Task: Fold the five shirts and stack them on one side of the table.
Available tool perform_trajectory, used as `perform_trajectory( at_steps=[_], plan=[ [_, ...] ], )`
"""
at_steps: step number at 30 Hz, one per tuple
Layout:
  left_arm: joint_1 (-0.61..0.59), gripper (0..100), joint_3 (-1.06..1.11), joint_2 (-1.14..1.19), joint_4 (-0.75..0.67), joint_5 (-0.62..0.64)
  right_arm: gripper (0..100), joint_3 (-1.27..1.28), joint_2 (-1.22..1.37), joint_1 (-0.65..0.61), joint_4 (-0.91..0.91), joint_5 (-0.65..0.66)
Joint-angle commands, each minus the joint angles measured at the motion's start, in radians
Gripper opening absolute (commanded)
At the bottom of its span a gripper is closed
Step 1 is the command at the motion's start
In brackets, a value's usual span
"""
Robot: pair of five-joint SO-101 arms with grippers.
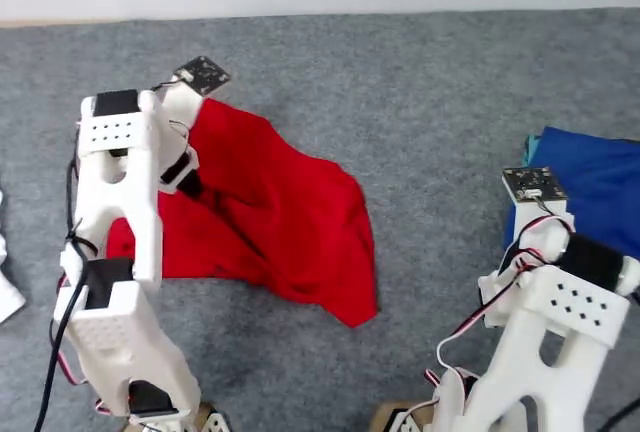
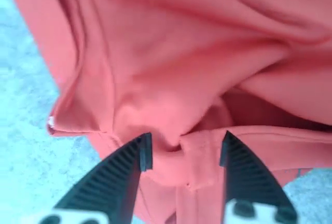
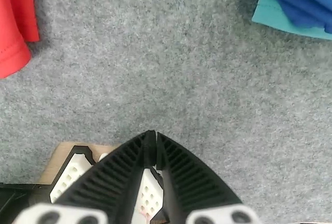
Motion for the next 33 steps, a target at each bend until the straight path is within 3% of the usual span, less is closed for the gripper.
perform_trajectory(
  at_steps=[1,19,33],
  plan=[
    [-0.012,22,-0.039,0.005,-0.018,0.002,1.1,-0.008,-0.015,-0.005,-0.012,-0.009],
    [-0.020,18,-0.033,0.021,0.086,-0.005,1.1,-0.008,-0.015,-0.007,-0.041,-0.008],
    [0.037,15,0.104,0.021,0.011,-0.014,1.0,-0.009,-0.016,-0.007,-0.031,-0.011]
  ],
)
